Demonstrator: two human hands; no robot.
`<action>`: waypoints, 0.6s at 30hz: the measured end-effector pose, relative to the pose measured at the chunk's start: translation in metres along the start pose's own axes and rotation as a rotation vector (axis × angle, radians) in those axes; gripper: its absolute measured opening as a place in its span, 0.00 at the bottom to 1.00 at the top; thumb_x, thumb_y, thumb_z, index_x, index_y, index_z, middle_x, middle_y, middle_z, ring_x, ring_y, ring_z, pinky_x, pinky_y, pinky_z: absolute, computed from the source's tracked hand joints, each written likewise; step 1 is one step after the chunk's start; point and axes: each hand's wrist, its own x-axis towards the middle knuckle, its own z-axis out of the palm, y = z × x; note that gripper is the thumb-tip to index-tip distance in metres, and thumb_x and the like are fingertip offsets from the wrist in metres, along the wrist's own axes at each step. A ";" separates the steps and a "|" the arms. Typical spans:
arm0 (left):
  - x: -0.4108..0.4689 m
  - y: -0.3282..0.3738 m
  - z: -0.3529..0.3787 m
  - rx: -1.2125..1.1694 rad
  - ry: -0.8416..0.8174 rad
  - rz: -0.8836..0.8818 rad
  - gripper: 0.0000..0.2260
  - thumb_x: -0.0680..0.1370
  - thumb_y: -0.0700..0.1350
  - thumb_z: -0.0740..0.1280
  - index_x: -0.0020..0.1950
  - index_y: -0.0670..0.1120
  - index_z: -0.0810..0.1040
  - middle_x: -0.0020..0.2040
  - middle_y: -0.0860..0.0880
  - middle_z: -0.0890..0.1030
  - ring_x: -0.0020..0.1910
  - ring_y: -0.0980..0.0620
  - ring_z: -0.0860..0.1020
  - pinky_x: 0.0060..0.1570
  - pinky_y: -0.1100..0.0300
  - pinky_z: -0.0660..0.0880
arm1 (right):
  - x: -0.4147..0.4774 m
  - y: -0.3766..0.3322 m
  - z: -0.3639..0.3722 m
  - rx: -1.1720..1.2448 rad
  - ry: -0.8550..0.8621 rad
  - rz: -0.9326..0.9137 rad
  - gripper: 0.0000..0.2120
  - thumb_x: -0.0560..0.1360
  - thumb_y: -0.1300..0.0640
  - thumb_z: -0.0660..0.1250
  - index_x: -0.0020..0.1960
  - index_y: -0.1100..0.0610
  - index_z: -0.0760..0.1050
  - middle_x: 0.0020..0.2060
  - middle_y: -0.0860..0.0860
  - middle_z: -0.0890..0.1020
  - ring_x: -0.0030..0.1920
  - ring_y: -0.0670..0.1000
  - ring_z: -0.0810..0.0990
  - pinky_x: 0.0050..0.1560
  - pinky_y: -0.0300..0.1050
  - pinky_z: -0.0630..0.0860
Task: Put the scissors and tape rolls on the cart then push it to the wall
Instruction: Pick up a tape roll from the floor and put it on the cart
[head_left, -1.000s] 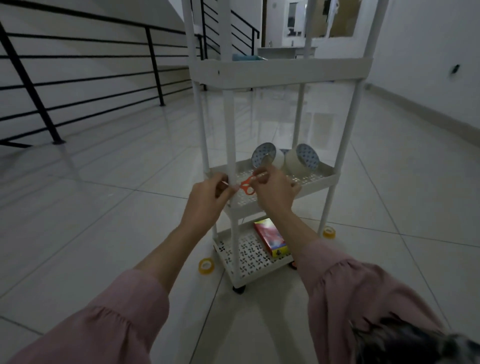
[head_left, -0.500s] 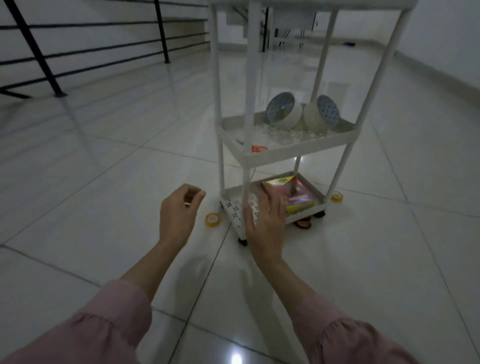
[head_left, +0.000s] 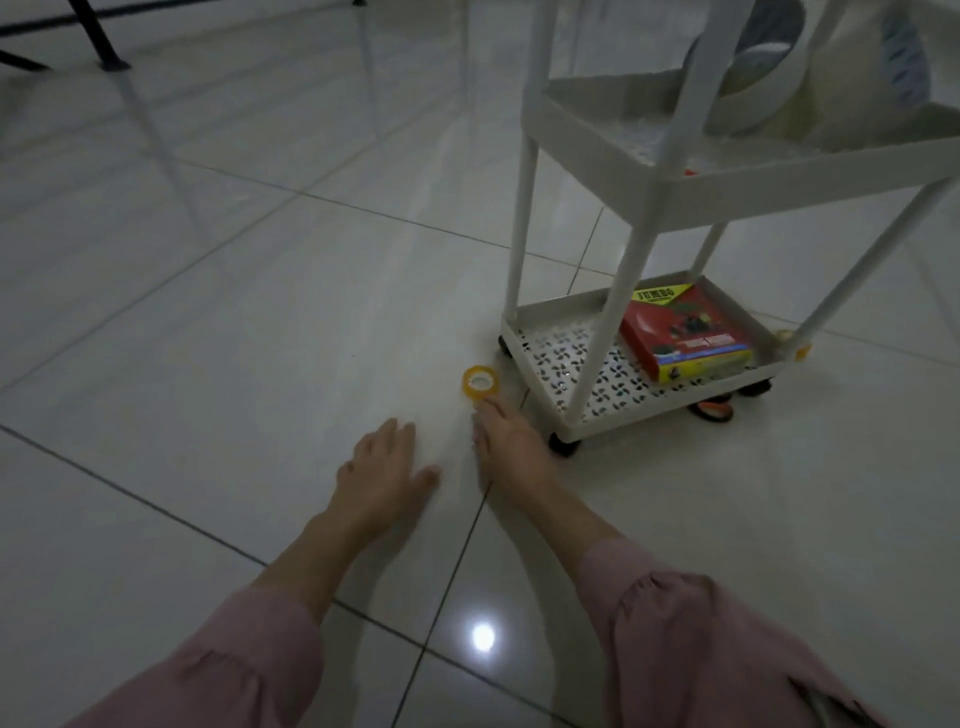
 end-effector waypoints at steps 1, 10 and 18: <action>0.003 -0.001 0.006 0.065 -0.019 -0.005 0.31 0.77 0.61 0.53 0.76 0.51 0.47 0.78 0.48 0.45 0.76 0.44 0.47 0.71 0.43 0.52 | 0.010 0.002 0.005 -0.025 0.022 -0.013 0.13 0.75 0.67 0.59 0.59 0.64 0.70 0.61 0.58 0.73 0.55 0.61 0.75 0.46 0.48 0.70; 0.007 -0.004 0.011 0.165 -0.065 -0.013 0.33 0.77 0.63 0.53 0.76 0.52 0.44 0.78 0.48 0.41 0.76 0.44 0.44 0.72 0.43 0.50 | 0.021 0.000 0.014 -0.086 -0.005 0.027 0.10 0.71 0.71 0.62 0.52 0.63 0.72 0.55 0.59 0.75 0.53 0.59 0.75 0.45 0.48 0.70; -0.022 0.009 -0.020 -0.094 -0.063 -0.036 0.25 0.79 0.56 0.55 0.70 0.41 0.65 0.73 0.41 0.66 0.71 0.45 0.65 0.69 0.54 0.61 | -0.045 0.002 -0.034 0.254 -0.031 -0.077 0.08 0.74 0.64 0.64 0.52 0.64 0.77 0.51 0.60 0.79 0.51 0.59 0.77 0.52 0.48 0.71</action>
